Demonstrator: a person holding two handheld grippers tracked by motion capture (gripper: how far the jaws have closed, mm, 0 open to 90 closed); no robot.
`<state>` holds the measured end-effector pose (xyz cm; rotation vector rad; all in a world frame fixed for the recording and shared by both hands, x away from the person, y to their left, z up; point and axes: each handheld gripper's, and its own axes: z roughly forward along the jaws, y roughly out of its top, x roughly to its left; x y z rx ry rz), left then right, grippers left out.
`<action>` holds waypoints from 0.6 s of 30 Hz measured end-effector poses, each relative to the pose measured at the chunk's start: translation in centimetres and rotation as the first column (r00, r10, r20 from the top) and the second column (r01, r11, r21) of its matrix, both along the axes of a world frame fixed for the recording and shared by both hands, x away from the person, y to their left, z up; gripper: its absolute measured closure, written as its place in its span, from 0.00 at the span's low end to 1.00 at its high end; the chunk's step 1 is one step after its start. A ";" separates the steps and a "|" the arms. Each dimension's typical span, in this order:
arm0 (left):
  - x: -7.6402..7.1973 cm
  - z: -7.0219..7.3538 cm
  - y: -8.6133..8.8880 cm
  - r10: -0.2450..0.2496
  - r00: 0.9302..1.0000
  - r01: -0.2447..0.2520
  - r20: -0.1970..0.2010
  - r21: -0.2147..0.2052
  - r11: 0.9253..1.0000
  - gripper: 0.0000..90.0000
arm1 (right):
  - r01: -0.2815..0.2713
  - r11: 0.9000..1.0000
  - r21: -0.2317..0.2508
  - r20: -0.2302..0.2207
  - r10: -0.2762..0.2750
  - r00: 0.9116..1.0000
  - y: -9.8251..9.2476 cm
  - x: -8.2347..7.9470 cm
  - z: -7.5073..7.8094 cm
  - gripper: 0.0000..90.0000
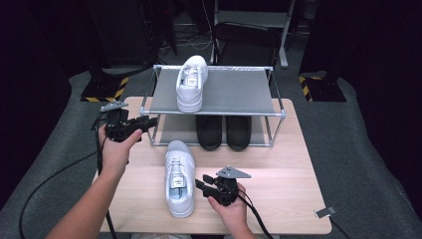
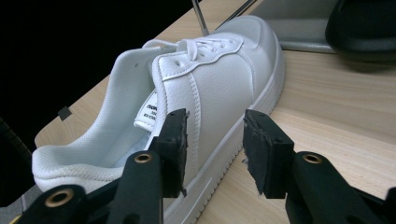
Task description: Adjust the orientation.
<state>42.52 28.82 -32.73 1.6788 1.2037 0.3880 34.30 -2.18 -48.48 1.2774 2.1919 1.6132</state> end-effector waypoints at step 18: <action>-1.4 -2.2 0.7 0.000 1.000 0.000 -0.014 -0.023 1.000 0.64 | -0.043 0.999 0.015 -0.027 0.043 0.999 3.1 0.0 -0.5 0.57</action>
